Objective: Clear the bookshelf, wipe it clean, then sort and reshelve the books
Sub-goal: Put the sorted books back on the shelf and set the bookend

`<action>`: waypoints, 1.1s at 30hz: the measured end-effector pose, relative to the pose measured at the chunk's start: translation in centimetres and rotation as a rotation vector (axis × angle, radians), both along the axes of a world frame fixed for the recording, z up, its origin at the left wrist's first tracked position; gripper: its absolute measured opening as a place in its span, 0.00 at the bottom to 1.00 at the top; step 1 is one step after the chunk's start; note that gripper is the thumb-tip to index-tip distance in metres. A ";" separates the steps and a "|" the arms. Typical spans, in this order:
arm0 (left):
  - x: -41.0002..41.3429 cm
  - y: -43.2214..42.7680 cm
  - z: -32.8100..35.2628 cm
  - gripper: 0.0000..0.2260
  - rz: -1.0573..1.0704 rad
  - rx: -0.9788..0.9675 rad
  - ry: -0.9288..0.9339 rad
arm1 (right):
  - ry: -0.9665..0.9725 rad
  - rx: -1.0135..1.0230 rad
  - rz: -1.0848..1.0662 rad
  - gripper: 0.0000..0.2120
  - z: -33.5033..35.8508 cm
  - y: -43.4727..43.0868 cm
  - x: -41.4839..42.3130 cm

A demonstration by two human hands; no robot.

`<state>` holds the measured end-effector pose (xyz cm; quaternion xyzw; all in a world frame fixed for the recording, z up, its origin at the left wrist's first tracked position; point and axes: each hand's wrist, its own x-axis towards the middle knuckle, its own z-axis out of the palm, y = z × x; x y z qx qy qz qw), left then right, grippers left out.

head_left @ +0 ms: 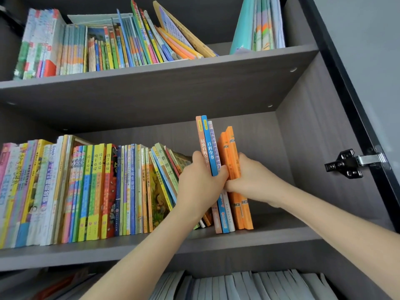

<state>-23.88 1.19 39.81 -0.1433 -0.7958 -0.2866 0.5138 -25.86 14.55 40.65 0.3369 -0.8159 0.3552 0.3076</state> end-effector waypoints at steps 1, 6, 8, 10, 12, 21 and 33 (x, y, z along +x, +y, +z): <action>0.2 -0.1 0.2 0.14 -0.005 0.017 -0.041 | -0.011 0.019 0.000 0.22 0.1 0.1 0.2; -0.1 -0.6 0.5 0.17 0.008 0.128 -0.063 | -0.026 -0.060 -0.107 0.08 -0.1 0.3 -0.1; 0.0 -1.5 -0.2 0.14 -0.056 0.231 -0.003 | -0.010 -0.116 -0.207 0.08 -0.6 -0.2 -0.8; 1.1 -2.6 -0.7 0.12 -0.129 0.322 -0.003 | 0.013 -0.124 -0.280 0.08 -0.9 -0.5 -1.5; 2.7 -4.0 -0.8 0.12 -0.187 0.353 0.017 | 0.011 -0.116 -0.297 0.08 -0.9 -0.8 -2.6; 11.6 -12.3 -0.4 0.13 -0.092 0.504 0.203 | -0.298 0.092 -0.027 0.19 0.1 -7.4 -4.1; 10.8 -15.9 -1.9 0.11 0.024 0.522 0.302 | 0.166 0.082 -0.465 0.57 -1.3 -14.5 -5.1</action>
